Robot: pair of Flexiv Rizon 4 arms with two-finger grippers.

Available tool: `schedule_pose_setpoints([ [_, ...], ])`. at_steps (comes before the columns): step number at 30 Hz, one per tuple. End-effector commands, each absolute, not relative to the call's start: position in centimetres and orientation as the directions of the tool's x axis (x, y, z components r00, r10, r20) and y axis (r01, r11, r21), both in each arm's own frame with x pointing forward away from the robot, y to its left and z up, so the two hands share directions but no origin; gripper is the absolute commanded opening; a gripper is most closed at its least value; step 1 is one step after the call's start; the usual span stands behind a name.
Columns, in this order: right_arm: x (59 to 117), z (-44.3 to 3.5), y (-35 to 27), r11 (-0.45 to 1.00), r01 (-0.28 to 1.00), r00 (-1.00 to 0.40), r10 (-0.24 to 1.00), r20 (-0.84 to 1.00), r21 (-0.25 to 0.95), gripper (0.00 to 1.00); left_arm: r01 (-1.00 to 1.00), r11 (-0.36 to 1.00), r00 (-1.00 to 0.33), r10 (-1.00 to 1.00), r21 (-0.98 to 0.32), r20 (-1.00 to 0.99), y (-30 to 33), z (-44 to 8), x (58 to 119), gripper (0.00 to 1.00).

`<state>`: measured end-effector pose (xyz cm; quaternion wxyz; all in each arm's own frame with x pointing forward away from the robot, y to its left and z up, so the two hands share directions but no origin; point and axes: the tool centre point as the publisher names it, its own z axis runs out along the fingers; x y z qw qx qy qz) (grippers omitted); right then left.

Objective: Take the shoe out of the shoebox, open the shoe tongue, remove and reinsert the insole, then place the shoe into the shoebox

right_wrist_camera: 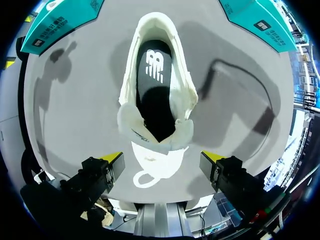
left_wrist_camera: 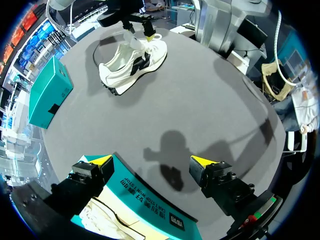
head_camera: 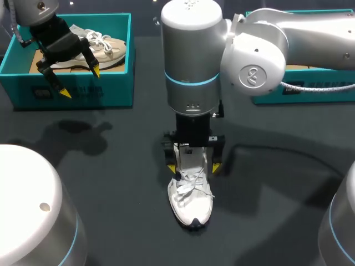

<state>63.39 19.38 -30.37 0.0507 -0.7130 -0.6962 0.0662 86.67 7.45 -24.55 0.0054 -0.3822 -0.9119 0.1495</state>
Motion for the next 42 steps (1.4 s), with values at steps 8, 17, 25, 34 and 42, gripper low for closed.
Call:
schedule_pose_setpoints([
  [8, 59.8, -28.4, 18.7, -0.030, 0.991, 0.031, 1.000, 0.002, -0.133, 1.00, 0.696, 0.664, -0.708, 0.699, -0.274, -0.104, 7.5, -24.5, 86.6, 1.00],
  [17, 58.9, -28.0, 18.6, -0.016, 0.991, 0.017, 1.000, 0.010, -0.131, 0.69, 0.696, 0.664, -0.708, 0.699, -0.274, -0.104, 7.5, -24.5, 86.6, 1.00],
  [25, 60.0, -27.9, 18.5, 0.028, 0.994, -0.026, 1.000, 0.016, -0.103, 0.26, 0.696, 0.664, -0.708, 0.699, -0.274, -0.104, 7.5, -24.5, 86.6, 1.00],
  [34, 63.5, -28.7, 19.1, 0.127, 0.991, -0.126, 0.991, 0.035, -0.047, 0.29, 0.696, 0.664, -0.708, 0.699, -0.274, -0.104, 7.5, -24.5, 86.6, 1.00],
  [42, 66.7, -30.7, 18.8, 0.198, 0.980, -0.197, 0.976, 0.089, 0.000, 0.29, 0.696, 0.664, -0.708, 0.699, -0.274, -0.104, 7.5, -24.5, 86.6, 1.00],
])
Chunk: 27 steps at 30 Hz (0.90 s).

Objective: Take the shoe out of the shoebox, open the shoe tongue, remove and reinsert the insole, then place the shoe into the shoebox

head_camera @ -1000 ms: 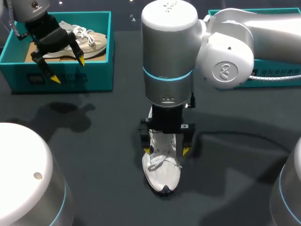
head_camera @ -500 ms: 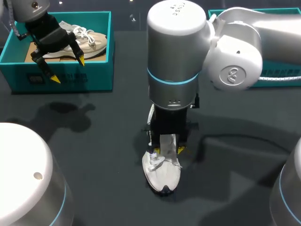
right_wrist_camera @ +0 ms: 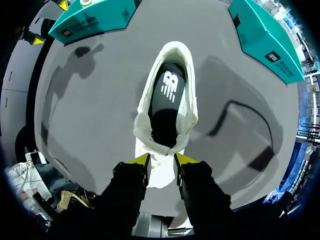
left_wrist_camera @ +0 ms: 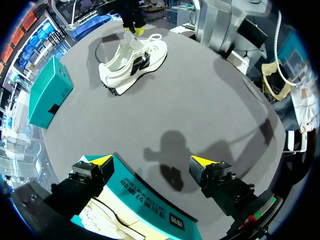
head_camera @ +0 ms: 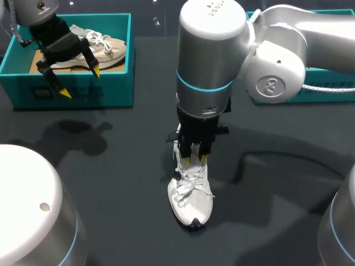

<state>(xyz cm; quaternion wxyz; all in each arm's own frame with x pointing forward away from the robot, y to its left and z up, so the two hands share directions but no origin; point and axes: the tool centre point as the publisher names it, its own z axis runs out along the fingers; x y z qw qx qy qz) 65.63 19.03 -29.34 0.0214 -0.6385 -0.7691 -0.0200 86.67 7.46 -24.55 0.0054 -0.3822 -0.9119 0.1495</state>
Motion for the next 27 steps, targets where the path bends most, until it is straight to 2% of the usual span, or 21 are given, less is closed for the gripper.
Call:
schedule_pose_setpoints([
  [1, 67.1, -31.0, 18.8, 0.201, 0.980, -0.200, 0.976, 0.092, -0.001, 0.29, 0.696, 0.664, -0.708, 0.699, -0.274, -0.104, 7.5, -24.5, 86.6, 1.00],
  [11, 69.7, -34.5, 18.4, 0.219, 0.975, -0.213, 0.964, 0.161, -0.024, 0.30, 0.696, 0.664, -0.708, 0.699, -0.274, -0.104, 7.5, -24.5, 86.6, 1.00],
  [21, 69.8, -31.5, 19.7, 0.261, 0.965, -0.261, 0.963, 0.069, 0.019, 0.31, 0.696, 0.664, -0.708, 0.699, -0.274, -0.104, 7.5, -24.5, 86.6, 1.00],
  [27, 71.0, -33.0, 18.8, 0.275, 0.961, -0.276, 0.958, 0.071, 0.025, 0.33, 0.696, 0.664, -0.708, 0.699, -0.274, -0.104, 7.5, -24.5, 86.6, 1.00],
])
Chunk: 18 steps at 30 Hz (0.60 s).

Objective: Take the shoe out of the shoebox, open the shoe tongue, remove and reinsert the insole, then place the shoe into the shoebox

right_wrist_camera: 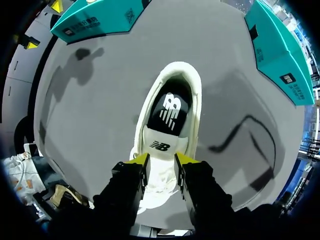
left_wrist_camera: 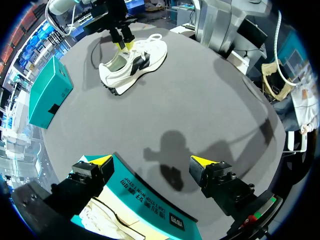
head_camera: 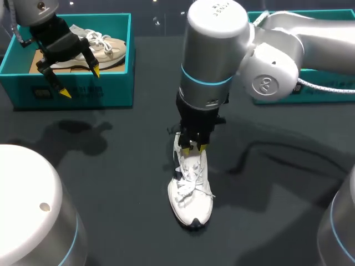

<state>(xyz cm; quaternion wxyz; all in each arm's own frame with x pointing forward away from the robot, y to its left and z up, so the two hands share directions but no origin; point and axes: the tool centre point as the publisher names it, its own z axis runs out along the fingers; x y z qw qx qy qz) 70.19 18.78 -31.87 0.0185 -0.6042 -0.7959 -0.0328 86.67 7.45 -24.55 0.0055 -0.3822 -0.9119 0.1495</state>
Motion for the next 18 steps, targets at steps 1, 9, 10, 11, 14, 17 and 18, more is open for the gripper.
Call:
schedule_pose_setpoints([
  [1, 71.2, -33.2, 18.8, 0.278, 0.960, -0.279, 0.958, 0.073, 0.023, 0.33, 0.696, 0.664, -0.708, 0.699, -0.274, -0.104, 7.5, -24.5, 86.6, 1.00],
  [9, 72.6, -35.3, 18.4, 0.310, 0.951, -0.309, 0.942, 0.132, 0.016, 0.34, 0.696, 0.664, -0.708, 0.699, -0.274, -0.104, 7.5, -24.5, 86.6, 1.00],
  [10, 72.6, -35.1, 18.4, 0.312, 0.950, -0.311, 0.941, 0.130, 0.018, 0.35, 0.696, 0.664, -0.708, 0.699, -0.274, -0.104, 7.5, -24.5, 86.6, 1.00],
  [11, 72.4, -34.7, 18.4, 0.314, 0.949, -0.314, 0.941, 0.124, 0.021, 0.35, 0.696, 0.664, -0.708, 0.699, -0.274, -0.104, 7.5, -24.5, 86.6, 1.00],
  [14, 72.0, -33.0, 18.4, 0.334, 0.942, -0.336, 0.937, 0.096, 0.036, 0.35, 0.696, 0.664, -0.708, 0.699, -0.274, -0.104, 7.5, -24.5, 86.6, 1.00],
  [17, 71.6, -31.1, 18.3, 0.393, 0.919, -0.395, 0.916, 0.072, 0.041, 0.37, 0.696, 0.664, -0.708, 0.699, -0.274, -0.104, 7.5, -24.5, 86.6, 1.00],
  [18, 71.4, -30.4, 18.3, 0.415, 0.909, -0.417, 0.907, 0.059, 0.043, 0.38, 0.696, 0.664, -0.708, 0.699, -0.274, -0.104, 7.5, -24.5, 86.6, 1.00],
])
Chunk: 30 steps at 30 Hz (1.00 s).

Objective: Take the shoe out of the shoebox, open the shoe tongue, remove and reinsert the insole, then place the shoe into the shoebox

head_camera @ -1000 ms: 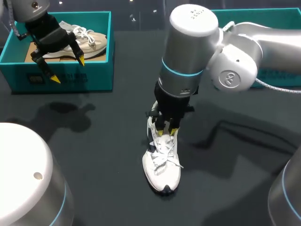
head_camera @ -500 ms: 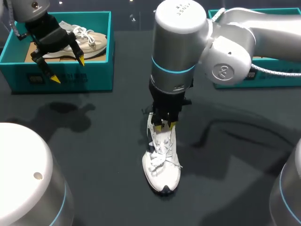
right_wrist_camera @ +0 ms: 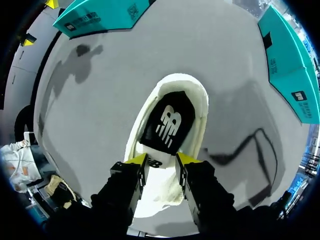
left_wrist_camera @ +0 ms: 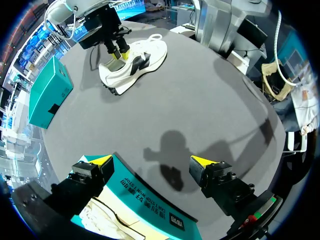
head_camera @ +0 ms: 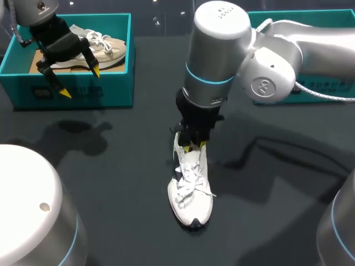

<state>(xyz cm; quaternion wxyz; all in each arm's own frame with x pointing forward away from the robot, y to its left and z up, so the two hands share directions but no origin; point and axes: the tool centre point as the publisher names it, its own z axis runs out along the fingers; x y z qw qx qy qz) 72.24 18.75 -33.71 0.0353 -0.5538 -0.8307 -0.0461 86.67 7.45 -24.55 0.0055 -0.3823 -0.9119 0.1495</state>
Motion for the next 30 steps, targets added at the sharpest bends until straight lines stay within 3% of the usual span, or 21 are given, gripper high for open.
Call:
schedule_pose_setpoints([
  [1, 71.4, -30.0, 18.1, 0.448, 0.893, -0.450, 0.892, 0.050, 0.047, 0.39, 0.696, 0.664, -0.708, 0.699, -0.274, -0.104, 7.5, -24.5, 86.6, 1.00],
  [7, 71.6, -27.3, 17.1, 0.656, 0.753, -0.656, 0.754, -0.008, 0.047, 0.49, 0.696, 0.664, -0.708, 0.699, -0.274, -0.104, 7.5, -24.5, 86.6, 1.00],
  [9, 71.9, -26.6, 16.9, 0.721, 0.691, -0.721, 0.693, -0.032, 0.056, 0.67, 0.696, 0.664, -0.708, 0.699, -0.274, -0.104, 7.5, -24.5, 86.6, 1.00],
  [11, 72.1, -26.1, 16.7, 0.773, 0.631, -0.772, 0.634, -0.047, 0.063, 0.94, 0.696, 0.664, -0.708, 0.699, -0.274, -0.104, 7.5, -24.5, 86.6, 1.00],
  [12, 72.3, -25.9, 16.5, 0.787, 0.613, -0.785, 0.617, -0.053, 0.065, 1.00, 0.696, 0.664, -0.708, 0.699, -0.274, -0.104, 7.5, -24.5, 86.6, 1.00],
  [15, 72.8, -25.3, 15.9, 0.855, 0.514, -0.852, 0.519, -0.075, 0.075, 1.00, 0.696, 0.664, -0.708, 0.699, -0.274, -0.104, 7.5, -24.5, 86.6, 1.00],
  [18, 73.0, -25.0, 15.2, 0.952, 0.287, -0.955, 0.294, -0.051, 0.109, 1.00, 0.696, 0.664, -0.708, 0.699, -0.274, -0.104, 7.5, -24.5, 86.6, 1.00],
  [30, 73.0, -25.0, 15.2, 0.952, 0.287, -0.955, 0.294, -0.051, 0.109, 1.00, 0.696, 0.664, -0.708, 0.699, -0.274, -0.104, 7.5, -24.5, 86.6, 1.00],
])
